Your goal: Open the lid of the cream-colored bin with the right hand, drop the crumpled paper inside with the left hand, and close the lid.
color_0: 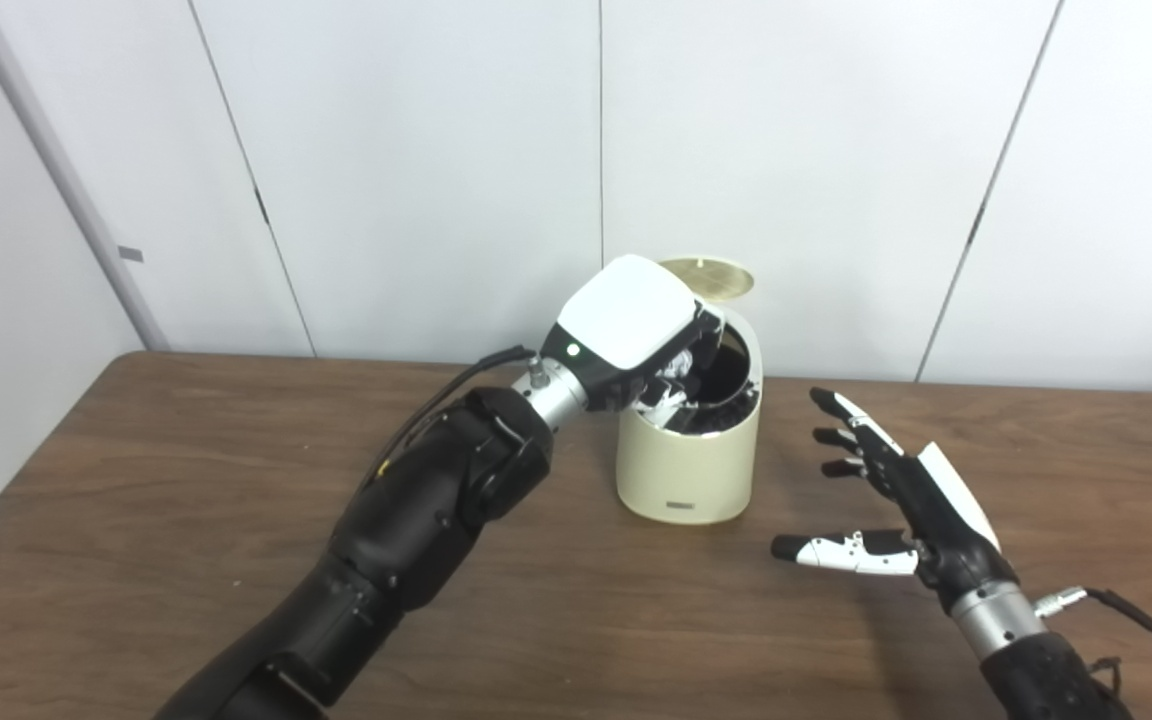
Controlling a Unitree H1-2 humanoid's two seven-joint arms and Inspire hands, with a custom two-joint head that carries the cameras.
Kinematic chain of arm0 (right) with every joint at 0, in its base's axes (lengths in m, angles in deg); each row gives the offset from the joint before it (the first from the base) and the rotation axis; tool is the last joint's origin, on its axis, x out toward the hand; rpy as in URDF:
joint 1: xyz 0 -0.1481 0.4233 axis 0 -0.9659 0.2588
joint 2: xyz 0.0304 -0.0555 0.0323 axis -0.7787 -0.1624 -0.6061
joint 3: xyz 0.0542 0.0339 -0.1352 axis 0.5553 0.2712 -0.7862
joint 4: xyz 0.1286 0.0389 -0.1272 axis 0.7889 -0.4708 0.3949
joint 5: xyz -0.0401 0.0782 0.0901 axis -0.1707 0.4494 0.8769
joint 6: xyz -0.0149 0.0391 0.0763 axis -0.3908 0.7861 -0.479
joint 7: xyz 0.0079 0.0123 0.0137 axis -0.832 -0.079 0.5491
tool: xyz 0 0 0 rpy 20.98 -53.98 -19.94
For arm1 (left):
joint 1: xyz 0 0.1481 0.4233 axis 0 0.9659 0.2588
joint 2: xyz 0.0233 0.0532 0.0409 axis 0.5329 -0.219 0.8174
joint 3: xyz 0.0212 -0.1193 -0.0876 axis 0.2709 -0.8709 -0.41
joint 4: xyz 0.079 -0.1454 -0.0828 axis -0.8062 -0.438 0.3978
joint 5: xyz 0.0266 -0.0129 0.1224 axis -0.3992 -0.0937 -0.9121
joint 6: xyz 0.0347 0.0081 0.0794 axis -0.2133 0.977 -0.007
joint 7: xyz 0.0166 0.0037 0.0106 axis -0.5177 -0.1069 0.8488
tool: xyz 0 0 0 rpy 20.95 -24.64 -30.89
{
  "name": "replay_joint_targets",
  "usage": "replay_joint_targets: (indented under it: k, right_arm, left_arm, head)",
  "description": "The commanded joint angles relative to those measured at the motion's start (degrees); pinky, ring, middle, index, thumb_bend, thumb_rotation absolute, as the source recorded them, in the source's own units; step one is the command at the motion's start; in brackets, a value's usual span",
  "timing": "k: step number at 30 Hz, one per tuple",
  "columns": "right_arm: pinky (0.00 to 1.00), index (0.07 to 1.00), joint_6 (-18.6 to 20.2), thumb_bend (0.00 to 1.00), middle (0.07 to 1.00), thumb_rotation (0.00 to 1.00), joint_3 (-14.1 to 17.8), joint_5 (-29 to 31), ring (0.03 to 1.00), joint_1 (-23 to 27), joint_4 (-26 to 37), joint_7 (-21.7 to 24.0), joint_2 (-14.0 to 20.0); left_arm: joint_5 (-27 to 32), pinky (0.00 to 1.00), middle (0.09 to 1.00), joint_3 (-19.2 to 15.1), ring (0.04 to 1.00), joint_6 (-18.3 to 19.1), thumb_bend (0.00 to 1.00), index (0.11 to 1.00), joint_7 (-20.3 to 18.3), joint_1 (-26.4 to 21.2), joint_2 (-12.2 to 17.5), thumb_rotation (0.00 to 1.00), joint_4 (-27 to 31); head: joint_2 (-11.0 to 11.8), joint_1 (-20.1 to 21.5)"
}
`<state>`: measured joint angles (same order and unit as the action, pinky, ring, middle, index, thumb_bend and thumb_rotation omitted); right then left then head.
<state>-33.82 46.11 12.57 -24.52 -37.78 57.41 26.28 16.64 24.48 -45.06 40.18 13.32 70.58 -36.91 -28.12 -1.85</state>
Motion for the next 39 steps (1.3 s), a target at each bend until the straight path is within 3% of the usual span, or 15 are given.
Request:
replay_joint_targets:
  k: [1,11,16,27,30,33,35,39]
  right_arm:
    - [0.74,0.925,-0.8,0.83,0.952,0.27,0.4,0.3,0.869,1.3,2.2,-0.9,0.0]
    - [0.75,0.922,-0.7,0.84,0.949,0.27,0.4,0.4,0.87,1.5,2.4,-0.9,-0.2]
    - [0.74,0.924,-0.9,0.84,0.949,0.27,0.2,0.4,0.87,1.7,2.2,-0.8,-0.1]
    - [0.74,0.922,-0.4,0.83,0.945,0.28,0.0,-0.2,0.86,1.9,2.8,-0.9,-0.3]
    - [0.74,0.923,-1.4,0.83,0.946,0.27,0.0,0.0,0.859,1.8,2.4,-1.1,-0.2]
    - [0.74,0.914,-2.5,0.83,0.938,0.26,0.6,0.6,0.853,1.6,2.4,-2.0,-0.7]
    - [0.7,0.894,-3.9,0.81,0.92,0.24,0.9,0.8,0.831,1.6,2.1,-2.8,-1.0]
    - [0.68,0.889,-4.8,0.79,0.911,0.26,1.2,0.7,0.816,1.7,1.8,-3.3,-1.0]
  left_arm:
    - [1.5,0.4,0.536,-1.0,0.464,0.6,0.52,0.464,0.8,-2.8,-0.6,0.0,0.2]
    - [5.5,0.48,0.531,-0.9,0.559,-0.8,0.52,0.46,0.7,-3.9,-1.4,0.0,-1.6]
    - [5.9,0.43,0.487,-0.4,0.524,-1.4,0.52,0.505,-0.5,-3.9,-0.9,0.0,-1.2]
    - [5.8,0.47,0.495,-0.4,0.578,-1.5,0.52,0.502,-2.6,-3.5,0.1,0.0,0.4]
    - [6.6,0.47,0.494,-0.9,0.568,-2.1,0.52,0.502,-1.9,-3.2,0.0,0.0,0.6]
    - [10.5,0.43,0.484,-2.7,0.499,-3.9,0.52,0.501,-0.9,-2.1,-0.4,0.0,1.4]
    - [13.6,0.34,0.493,-4.2,0.401,-3.6,0.5,0.534,-2.1,-0.9,-0.7,0.0,3.3]
    - [15.5,0.3,0.481,-7.1,0.372,-2.5,0.5,0.544,-1.4,2.4,-1.0,0.0,8.0]
  head:
    - [0.0,0.0]
    - [-0.3,0.3]
    - [-0.3,0.4]
    - [-0.5,0.5]
    - [-0.5,0.5]
    - [-0.5,0.5]
    - [-0.4,0.6]
    - [-0.3,0.6]
